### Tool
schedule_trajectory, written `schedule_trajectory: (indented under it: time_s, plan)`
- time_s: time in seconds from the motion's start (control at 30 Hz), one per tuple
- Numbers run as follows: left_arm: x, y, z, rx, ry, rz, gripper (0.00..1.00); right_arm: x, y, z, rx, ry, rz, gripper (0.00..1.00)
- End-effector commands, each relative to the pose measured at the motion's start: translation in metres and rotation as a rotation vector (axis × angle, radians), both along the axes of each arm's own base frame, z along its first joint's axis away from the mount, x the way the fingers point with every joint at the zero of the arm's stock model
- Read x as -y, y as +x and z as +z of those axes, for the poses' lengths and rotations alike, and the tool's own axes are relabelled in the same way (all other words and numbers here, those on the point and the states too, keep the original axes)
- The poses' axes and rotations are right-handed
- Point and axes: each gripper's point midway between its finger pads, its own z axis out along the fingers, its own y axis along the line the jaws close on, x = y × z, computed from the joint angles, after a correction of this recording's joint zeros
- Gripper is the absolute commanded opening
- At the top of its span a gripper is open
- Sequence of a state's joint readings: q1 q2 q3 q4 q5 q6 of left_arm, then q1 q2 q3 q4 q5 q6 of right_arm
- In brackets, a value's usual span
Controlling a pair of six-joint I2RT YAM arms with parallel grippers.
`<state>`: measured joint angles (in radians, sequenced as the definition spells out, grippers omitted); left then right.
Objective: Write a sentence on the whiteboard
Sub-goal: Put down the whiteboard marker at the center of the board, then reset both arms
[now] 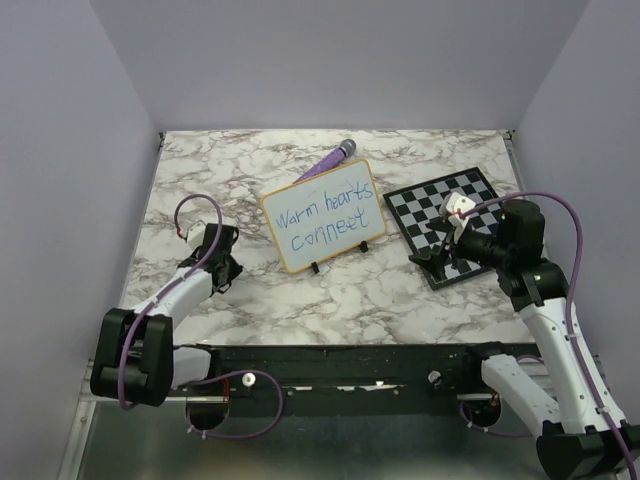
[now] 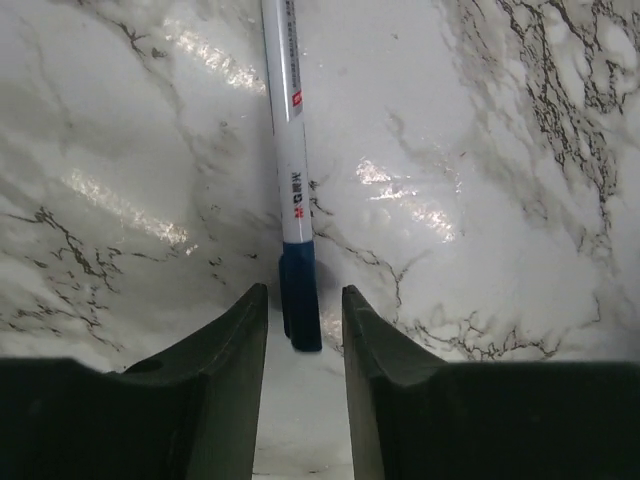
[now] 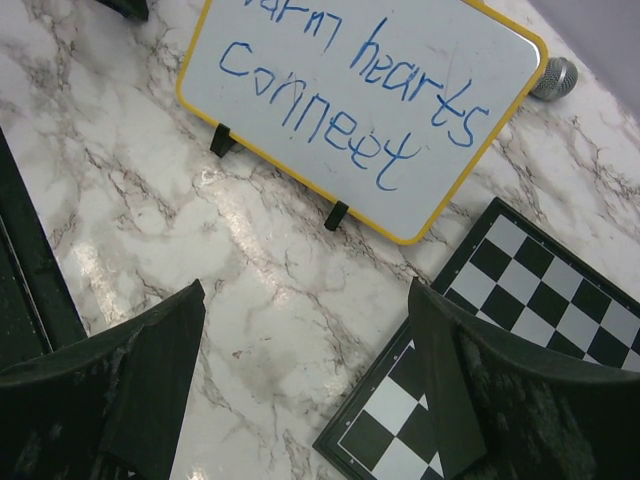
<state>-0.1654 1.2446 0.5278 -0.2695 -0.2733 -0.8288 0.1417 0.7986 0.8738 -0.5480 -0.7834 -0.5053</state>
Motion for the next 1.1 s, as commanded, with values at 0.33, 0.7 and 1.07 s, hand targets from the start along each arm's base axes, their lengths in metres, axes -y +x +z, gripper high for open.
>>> schedule_trajectory:
  time_s: [0.33, 0.7, 1.07]
  plan:
    - [0.01, -0.017, 0.112, 0.265, -0.096, -0.058, 0.9, 0.025, 0.0, 0.006, -0.033, 0.078, -0.201, 1.0]
    - [0.052, -0.032, 0.291, 0.791, -0.018, -0.548, 0.99, 0.074, 0.03, 0.079, -0.149, 0.321, -0.723, 1.0]
    - [0.049, -0.041, 0.297, 0.786, 0.039, -0.593, 0.99, 0.084, 0.032, 0.1, 0.005, 0.266, -0.716, 1.0]
